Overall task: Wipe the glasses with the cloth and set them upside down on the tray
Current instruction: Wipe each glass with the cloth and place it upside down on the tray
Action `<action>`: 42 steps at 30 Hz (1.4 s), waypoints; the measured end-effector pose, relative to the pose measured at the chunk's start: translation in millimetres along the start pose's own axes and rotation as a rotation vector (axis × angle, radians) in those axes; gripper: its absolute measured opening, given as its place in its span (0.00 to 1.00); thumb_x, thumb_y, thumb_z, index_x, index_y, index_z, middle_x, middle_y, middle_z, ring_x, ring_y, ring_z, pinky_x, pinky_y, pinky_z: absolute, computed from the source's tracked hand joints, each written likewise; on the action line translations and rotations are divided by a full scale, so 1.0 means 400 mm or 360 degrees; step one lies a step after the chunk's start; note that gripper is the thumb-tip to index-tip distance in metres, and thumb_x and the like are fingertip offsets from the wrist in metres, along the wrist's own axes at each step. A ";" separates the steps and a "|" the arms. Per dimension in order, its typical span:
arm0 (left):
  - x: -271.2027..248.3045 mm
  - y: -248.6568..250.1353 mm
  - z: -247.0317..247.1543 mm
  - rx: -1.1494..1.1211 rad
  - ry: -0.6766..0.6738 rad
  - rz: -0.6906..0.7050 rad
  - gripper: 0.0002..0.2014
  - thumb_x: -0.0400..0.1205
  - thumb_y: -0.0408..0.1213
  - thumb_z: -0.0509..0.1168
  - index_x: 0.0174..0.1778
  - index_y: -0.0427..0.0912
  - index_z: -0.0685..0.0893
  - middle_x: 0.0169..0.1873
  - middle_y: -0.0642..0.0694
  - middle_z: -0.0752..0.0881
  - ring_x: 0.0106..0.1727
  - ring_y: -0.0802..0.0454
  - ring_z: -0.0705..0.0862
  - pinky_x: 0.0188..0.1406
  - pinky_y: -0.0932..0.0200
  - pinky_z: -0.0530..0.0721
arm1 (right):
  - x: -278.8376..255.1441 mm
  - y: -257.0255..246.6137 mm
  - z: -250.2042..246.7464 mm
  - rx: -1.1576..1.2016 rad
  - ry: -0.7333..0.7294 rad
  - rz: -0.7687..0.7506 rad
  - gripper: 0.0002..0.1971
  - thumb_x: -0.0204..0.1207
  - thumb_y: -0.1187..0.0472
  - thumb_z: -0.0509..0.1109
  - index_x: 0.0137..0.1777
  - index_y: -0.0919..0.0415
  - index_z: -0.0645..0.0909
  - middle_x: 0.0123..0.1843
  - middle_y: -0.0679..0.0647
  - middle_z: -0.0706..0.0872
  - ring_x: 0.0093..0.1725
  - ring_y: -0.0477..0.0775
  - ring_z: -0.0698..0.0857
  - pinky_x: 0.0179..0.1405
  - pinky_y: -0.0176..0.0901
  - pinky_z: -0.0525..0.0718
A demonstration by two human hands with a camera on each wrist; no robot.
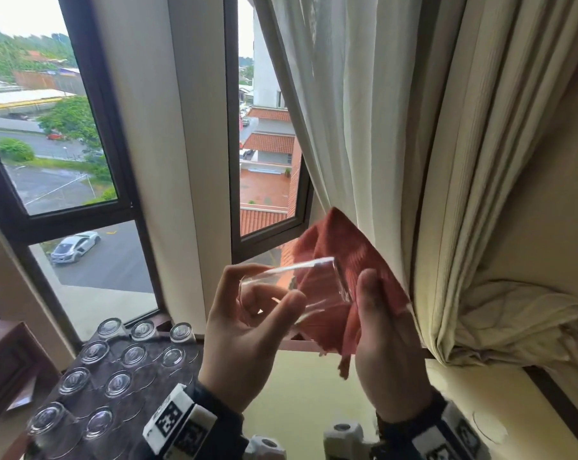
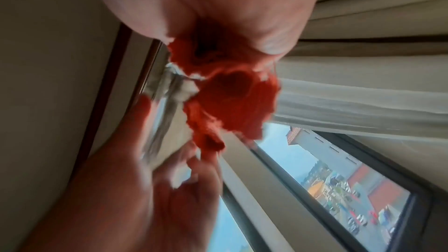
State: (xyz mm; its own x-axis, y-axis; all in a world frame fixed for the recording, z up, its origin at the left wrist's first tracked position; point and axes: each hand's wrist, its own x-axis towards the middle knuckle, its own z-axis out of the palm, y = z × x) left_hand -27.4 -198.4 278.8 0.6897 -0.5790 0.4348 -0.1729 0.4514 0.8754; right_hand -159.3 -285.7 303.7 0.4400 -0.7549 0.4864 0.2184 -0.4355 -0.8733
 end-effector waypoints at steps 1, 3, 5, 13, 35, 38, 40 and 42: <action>0.008 -0.001 -0.003 -0.0007 0.0015 -0.0027 0.36 0.66 0.68 0.83 0.60 0.48 0.81 0.38 0.38 0.92 0.35 0.49 0.90 0.34 0.59 0.88 | -0.020 0.011 0.011 -0.0067 0.0006 -0.0098 0.23 0.84 0.46 0.57 0.72 0.56 0.81 0.56 0.39 0.92 0.53 0.39 0.91 0.52 0.31 0.88; 0.025 0.000 -0.012 0.0047 0.0014 -0.0068 0.33 0.66 0.66 0.84 0.58 0.53 0.81 0.38 0.39 0.92 0.35 0.48 0.90 0.33 0.57 0.88 | -0.061 0.043 0.042 -0.0180 -0.0080 -0.0306 0.25 0.89 0.46 0.53 0.83 0.54 0.70 0.68 0.22 0.82 0.66 0.27 0.82 0.60 0.21 0.80; 0.033 0.002 -0.019 0.0151 -0.0011 -0.0060 0.30 0.67 0.62 0.81 0.59 0.54 0.80 0.37 0.44 0.92 0.34 0.50 0.89 0.32 0.54 0.90 | -0.079 0.051 0.057 -0.0296 -0.0074 -0.0472 0.26 0.90 0.41 0.53 0.86 0.41 0.63 0.76 0.27 0.77 0.75 0.34 0.78 0.70 0.32 0.79; -0.004 0.006 -0.012 0.0077 -0.0140 0.0007 0.37 0.68 0.63 0.84 0.62 0.44 0.79 0.40 0.39 0.91 0.33 0.49 0.91 0.33 0.61 0.87 | 0.038 -0.016 0.009 -0.0171 -0.0053 -0.0291 0.29 0.85 0.32 0.55 0.58 0.56 0.86 0.38 0.45 0.92 0.36 0.43 0.91 0.36 0.38 0.88; 0.015 0.028 0.052 -0.0098 -0.0010 -0.0292 0.36 0.66 0.65 0.85 0.62 0.52 0.80 0.51 0.35 0.91 0.47 0.47 0.95 0.41 0.59 0.92 | -0.015 0.031 0.000 -0.0757 0.0059 -0.0205 0.27 0.84 0.52 0.65 0.73 0.72 0.66 0.51 0.76 0.90 0.41 0.73 0.93 0.30 0.57 0.89; 0.022 0.031 0.059 0.0062 -0.0138 -0.0470 0.34 0.65 0.63 0.84 0.61 0.51 0.81 0.54 0.38 0.90 0.47 0.49 0.96 0.42 0.58 0.92 | -0.013 0.038 -0.005 -0.0560 0.0066 -0.0181 0.28 0.84 0.53 0.67 0.75 0.71 0.64 0.55 0.81 0.87 0.45 0.73 0.93 0.41 0.51 0.90; 0.019 0.034 0.060 0.0135 -0.0281 -0.0556 0.33 0.67 0.63 0.86 0.60 0.51 0.83 0.49 0.39 0.92 0.45 0.49 0.96 0.44 0.53 0.94 | 0.001 0.019 -0.018 -0.0051 0.0080 -0.0043 0.32 0.77 0.40 0.71 0.68 0.67 0.72 0.55 0.84 0.85 0.40 0.63 0.94 0.36 0.46 0.90; 0.014 0.033 0.062 0.0197 -0.0390 -0.0576 0.28 0.69 0.64 0.84 0.58 0.54 0.86 0.44 0.42 0.95 0.44 0.49 0.96 0.53 0.44 0.95 | -0.001 0.008 -0.020 0.0014 0.0131 0.0005 0.34 0.78 0.29 0.62 0.61 0.62 0.77 0.54 0.85 0.84 0.35 0.56 0.93 0.30 0.43 0.90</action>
State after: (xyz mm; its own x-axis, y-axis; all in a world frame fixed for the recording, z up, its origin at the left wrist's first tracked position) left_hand -43.0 -212.5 298.1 0.5371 -0.8349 0.1203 -0.0445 0.1143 0.9924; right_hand -165.7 -290.6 300.8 0.3676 -0.7941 0.4840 0.2247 -0.4292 -0.8748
